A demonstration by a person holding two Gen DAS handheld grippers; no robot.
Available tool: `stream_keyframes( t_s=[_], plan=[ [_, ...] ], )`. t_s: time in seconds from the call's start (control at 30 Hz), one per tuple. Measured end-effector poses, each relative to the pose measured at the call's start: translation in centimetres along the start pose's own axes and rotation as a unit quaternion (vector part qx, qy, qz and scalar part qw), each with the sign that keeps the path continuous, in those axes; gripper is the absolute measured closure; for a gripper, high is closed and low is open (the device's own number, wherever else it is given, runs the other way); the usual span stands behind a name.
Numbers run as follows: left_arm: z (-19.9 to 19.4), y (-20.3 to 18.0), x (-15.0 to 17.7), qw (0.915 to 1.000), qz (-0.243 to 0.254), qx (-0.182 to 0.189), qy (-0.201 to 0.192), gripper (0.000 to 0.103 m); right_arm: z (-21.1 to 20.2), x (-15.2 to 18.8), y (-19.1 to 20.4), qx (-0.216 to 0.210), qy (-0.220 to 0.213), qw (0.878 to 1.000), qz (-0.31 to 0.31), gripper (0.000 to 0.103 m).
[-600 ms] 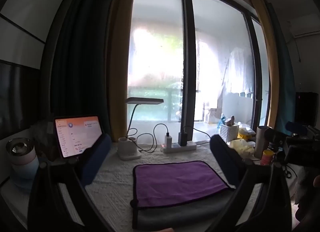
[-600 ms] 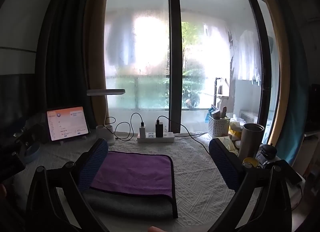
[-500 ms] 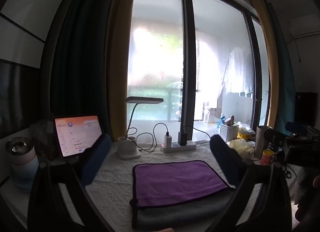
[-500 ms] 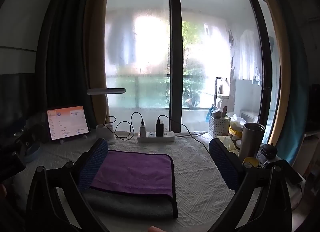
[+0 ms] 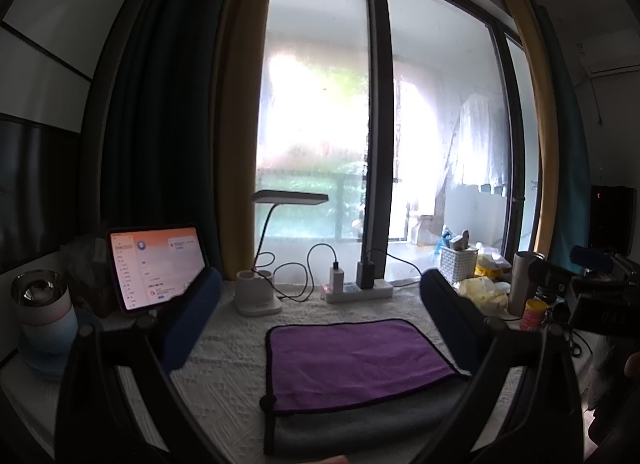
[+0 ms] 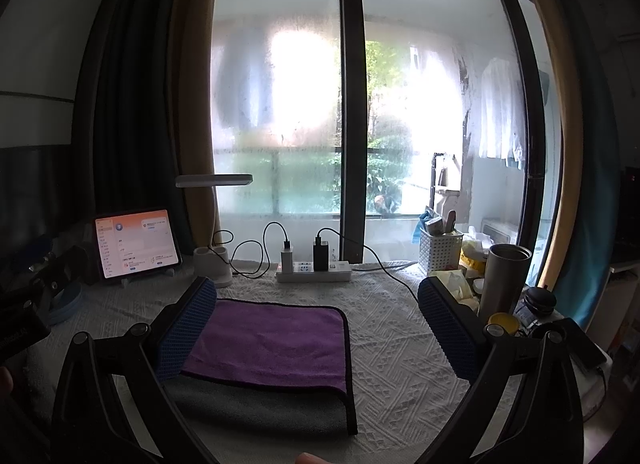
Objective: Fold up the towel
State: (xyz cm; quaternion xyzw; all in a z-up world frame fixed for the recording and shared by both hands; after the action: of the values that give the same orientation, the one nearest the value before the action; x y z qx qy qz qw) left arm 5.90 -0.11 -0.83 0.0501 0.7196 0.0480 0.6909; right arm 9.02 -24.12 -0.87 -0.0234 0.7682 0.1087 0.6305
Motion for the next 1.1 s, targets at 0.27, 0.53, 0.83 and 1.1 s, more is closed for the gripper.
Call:
stream_keyframes(
  t_s=[0.27,0.53,0.83,1.1],
  plan=[
    [0.35,0.02,-0.13,1.0000,0.000,0.001,0.003,0.003,0.02,0.00,0.05,0.000,0.000,1.000,0.001,0.001],
    [0.01,0.13,0.14,1.0000,-0.003,0.000,0.008,0.003,-0.02,0.13,0.14,0.000,0.002,1.000,0.000,0.001],
    [-0.14,0.13,-0.15,1.0000,-0.004,0.001,0.006,0.003,0.03,0.22,0.19,0.000,0.003,1.000,0.000,0.001],
    [0.08,0.02,0.17,0.9997,-0.007,0.001,0.023,0.003,0.30,0.91,0.15,0.000,0.008,1.000,0.000,0.001]
  ],
)
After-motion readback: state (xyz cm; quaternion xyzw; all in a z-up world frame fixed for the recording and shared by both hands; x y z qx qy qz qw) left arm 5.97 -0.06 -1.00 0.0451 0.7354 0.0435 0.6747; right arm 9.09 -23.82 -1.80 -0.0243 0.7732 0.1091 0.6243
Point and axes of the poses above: each gripper's, at about its wrist camera, not at the fingertips, and z roughly the way its jaws point, y to its left, x to its underside, the point moved 6 cm from there along z, roughly the way its jaws point, and after that the axes turned 11 degrees about z, right-handed, at the moved point
